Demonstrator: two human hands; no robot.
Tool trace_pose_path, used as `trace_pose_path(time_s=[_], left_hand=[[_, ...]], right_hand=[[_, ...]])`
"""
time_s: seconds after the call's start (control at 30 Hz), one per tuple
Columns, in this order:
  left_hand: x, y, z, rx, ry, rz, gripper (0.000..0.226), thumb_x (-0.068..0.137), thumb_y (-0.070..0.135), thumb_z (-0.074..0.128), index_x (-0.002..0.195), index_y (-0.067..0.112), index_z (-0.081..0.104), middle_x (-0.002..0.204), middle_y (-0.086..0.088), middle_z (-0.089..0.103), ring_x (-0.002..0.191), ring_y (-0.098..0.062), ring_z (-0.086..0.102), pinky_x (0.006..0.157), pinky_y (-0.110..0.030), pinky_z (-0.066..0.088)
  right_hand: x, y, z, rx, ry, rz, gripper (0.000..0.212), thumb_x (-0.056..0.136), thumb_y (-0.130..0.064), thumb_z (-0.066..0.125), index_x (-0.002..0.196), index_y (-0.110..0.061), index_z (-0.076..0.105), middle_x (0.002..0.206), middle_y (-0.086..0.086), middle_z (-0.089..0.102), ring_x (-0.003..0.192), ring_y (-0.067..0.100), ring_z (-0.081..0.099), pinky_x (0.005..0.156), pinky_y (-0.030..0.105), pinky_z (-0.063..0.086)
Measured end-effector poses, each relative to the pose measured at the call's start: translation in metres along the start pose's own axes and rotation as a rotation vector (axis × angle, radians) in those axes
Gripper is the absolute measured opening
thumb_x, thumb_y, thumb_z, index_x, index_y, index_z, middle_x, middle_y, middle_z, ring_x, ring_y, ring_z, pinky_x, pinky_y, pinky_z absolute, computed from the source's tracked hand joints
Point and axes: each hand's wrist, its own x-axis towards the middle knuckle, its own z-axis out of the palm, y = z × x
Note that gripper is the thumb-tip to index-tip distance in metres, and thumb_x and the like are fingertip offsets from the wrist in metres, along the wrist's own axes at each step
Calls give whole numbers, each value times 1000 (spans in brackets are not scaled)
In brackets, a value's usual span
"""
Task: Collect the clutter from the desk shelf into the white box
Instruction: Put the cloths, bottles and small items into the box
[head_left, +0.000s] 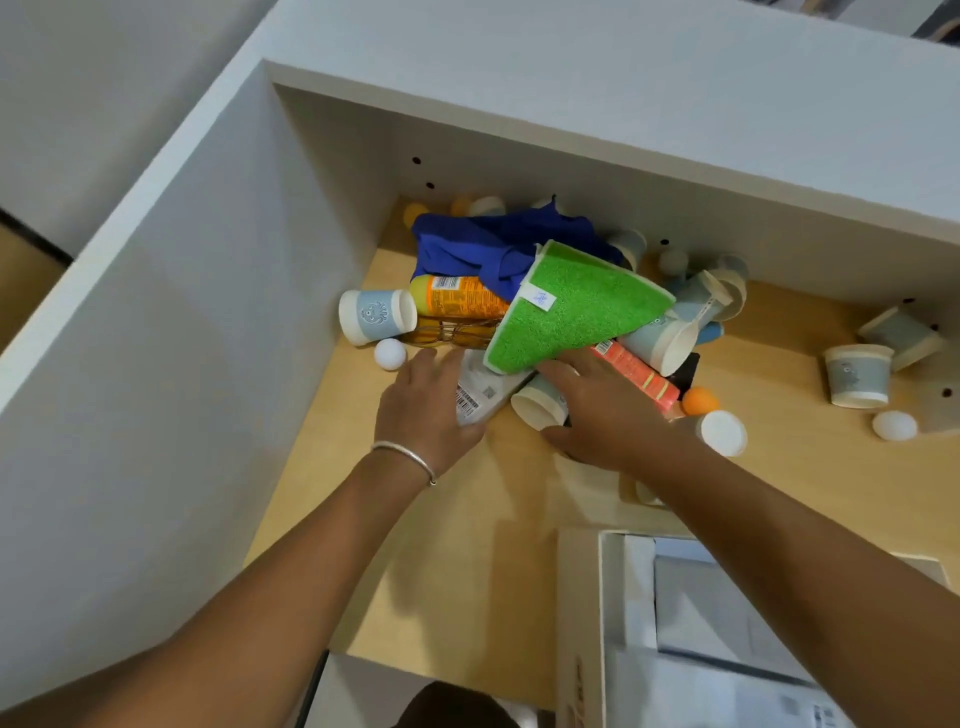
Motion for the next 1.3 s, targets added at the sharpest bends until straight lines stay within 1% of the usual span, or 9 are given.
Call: trace_pose_path(time_s=[0.23,0.4,0.57,0.7,0.77,0.93,1.07,1.17,1.3], left_hand=[[9,-3,13,-97,-85,-34,92,65,44,74,142,25,26,126,-6,47,111,-30,49,78,-40,48],[-1,3,7,-127,-53,-84,85,62,44,73,133,18,36,118,-6,55,104,-30,54,74,-38,48],[-21,10,-3,-225,-12,-158,79,58,46,75,123,15,42,112,-5,61,97,-28,60,68,-30,41],[-40,18,-15,-304,-22,-219,78,59,51,74,122,16,44,107,-1,64,88,-23,61,66,-27,40],[-50,25,-21,-302,-19,-249,82,60,52,75,126,15,44,107,-1,65,81,-19,56,66,-26,39],[-80,42,-42,-336,6,-308,86,53,58,68,126,17,46,100,4,61,84,-18,59,67,-27,41],[-105,51,-61,-350,92,-305,71,62,48,75,121,19,50,95,7,58,80,-12,59,62,-25,43],[-126,64,-75,-416,192,-242,66,64,44,77,120,21,51,101,8,58,81,4,55,61,-14,39],[-154,92,-90,-549,249,-83,65,59,43,76,117,26,49,107,10,59,95,2,57,66,-16,51]], right_hand=[[13,0,19,-97,43,38,73,77,-39,68,140,-26,35,138,6,39,125,28,37,91,40,47],[9,5,20,-82,23,78,73,74,-38,71,138,-27,38,135,7,39,123,30,37,95,40,43],[-3,8,12,53,14,118,67,70,-29,75,130,-24,45,124,9,44,109,31,49,86,39,47],[-21,17,2,176,93,98,38,75,-9,63,113,-16,60,111,11,57,102,30,54,80,35,45],[-32,23,-5,166,110,122,34,78,-4,54,108,-18,63,106,8,61,99,30,56,75,33,42],[-67,42,-28,199,186,160,32,81,-9,52,106,-24,65,106,7,64,94,29,57,73,35,46],[-105,61,-42,228,269,140,30,81,-15,56,106,-27,67,106,4,66,84,20,51,64,31,42],[-136,72,-50,234,334,90,24,83,-22,59,106,-29,67,104,0,66,85,15,51,65,32,47],[-177,86,-56,265,408,15,21,85,-25,62,103,-31,67,98,-4,66,82,14,51,61,31,43]])
